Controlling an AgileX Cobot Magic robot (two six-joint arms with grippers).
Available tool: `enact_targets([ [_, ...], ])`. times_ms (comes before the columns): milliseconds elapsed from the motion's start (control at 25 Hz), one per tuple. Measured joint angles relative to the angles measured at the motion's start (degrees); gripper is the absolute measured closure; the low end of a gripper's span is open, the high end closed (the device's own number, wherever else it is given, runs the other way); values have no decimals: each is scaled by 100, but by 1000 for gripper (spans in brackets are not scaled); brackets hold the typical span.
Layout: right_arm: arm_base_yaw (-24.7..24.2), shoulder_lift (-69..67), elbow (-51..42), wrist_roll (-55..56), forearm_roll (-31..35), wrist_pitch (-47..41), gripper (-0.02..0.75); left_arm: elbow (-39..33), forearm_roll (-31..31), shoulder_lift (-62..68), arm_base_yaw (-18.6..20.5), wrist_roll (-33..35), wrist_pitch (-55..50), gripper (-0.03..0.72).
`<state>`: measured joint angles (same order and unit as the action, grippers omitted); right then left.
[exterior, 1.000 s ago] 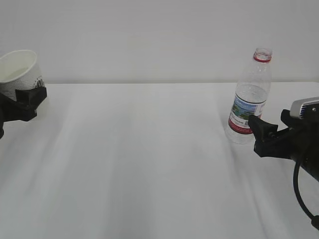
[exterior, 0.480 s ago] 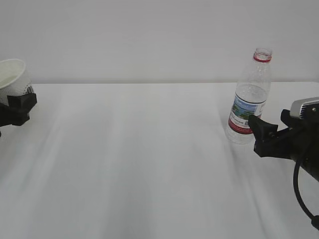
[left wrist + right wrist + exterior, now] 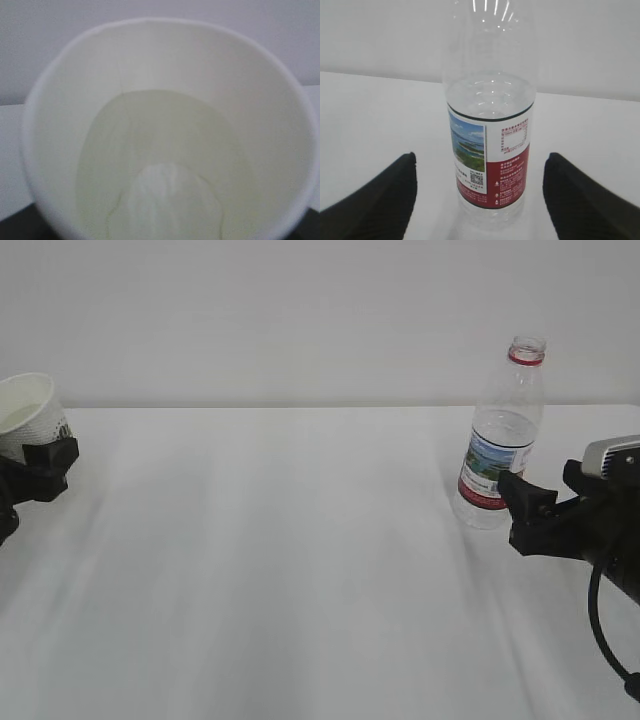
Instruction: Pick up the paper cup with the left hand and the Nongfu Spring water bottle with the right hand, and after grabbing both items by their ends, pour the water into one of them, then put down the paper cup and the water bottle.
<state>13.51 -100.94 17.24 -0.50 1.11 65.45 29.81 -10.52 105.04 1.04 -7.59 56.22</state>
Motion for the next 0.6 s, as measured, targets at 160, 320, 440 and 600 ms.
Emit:
enact_targets([
  [160,0,0,0,0,0,0,148,0,79,139,0,0,190,139],
  [320,0,4,0,0,-35,2,148,132,102,316,0,0,229,139],
  [440,0,4,0,0,-49,12,149,269,114,399,0,0,229,139],
  [600,0,4,0,0,-49,12,149,448,114,470,0,0,217,139],
])
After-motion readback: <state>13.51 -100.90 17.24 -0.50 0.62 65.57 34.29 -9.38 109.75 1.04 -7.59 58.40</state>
